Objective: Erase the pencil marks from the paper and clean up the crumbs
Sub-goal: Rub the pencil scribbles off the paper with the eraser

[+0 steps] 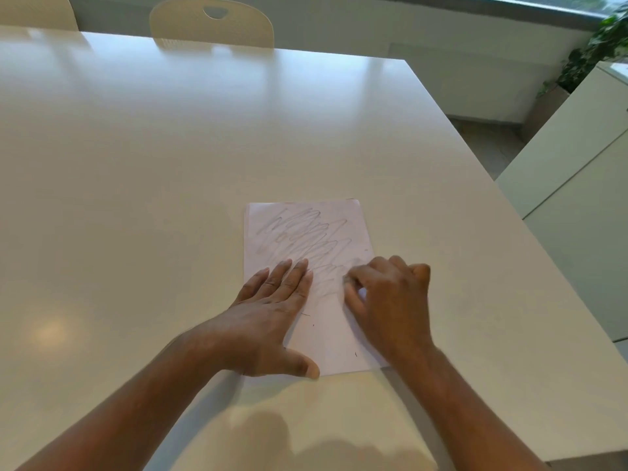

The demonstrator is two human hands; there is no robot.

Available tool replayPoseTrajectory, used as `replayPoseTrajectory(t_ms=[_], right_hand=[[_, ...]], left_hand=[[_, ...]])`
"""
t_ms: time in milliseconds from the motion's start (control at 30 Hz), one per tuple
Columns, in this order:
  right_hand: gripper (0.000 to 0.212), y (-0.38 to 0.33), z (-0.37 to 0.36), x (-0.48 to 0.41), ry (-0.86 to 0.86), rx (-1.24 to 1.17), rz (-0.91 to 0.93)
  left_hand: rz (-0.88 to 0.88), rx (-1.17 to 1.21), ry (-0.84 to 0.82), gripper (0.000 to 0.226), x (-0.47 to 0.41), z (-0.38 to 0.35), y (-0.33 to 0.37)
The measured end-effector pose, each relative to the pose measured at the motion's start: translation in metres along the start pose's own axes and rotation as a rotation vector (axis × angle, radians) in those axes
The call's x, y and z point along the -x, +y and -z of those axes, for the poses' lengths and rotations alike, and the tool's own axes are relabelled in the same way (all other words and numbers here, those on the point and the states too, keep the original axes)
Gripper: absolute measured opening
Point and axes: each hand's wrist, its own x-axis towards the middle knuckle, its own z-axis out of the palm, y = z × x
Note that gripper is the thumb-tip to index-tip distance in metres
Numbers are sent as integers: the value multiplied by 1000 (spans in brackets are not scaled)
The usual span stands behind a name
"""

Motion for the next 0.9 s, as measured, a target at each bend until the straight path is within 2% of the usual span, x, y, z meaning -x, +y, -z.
replayPoseTrajectory(t_ms=[100,167,267,367,433,567,600,767,900], right_hand=[[15,-34,-1,26,-35,-135,182],[14,-38,-1,33,-37,-118,255],[21,-10,-4,10,12,-7,98],[18,14,-2,-10,-3,21,-23],[19,4,-1,-5,9,24,0],[18,-27,-1,25,54,-28,270],[18,-22,-1,21,58,-5,280],[21,26,-2,-17,27,86,8],[22,9,3,2,28,34,70]], left_hand=[[-7,11,6,130,0,-2,-1],[-10,15,6,130,-1,-2,-2],[-8,0,1,132,-1,-1,-2],[-7,1,-1,132,0,-2,-2],[-7,-2,6,132,0,-2,-2],[-7,11,3,131,-1,-1,-1],[-8,8,2,131,-1,-1,-2],[-6,3,-8,131,1,0,-1],[-8,7,-6,132,0,0,-1]])
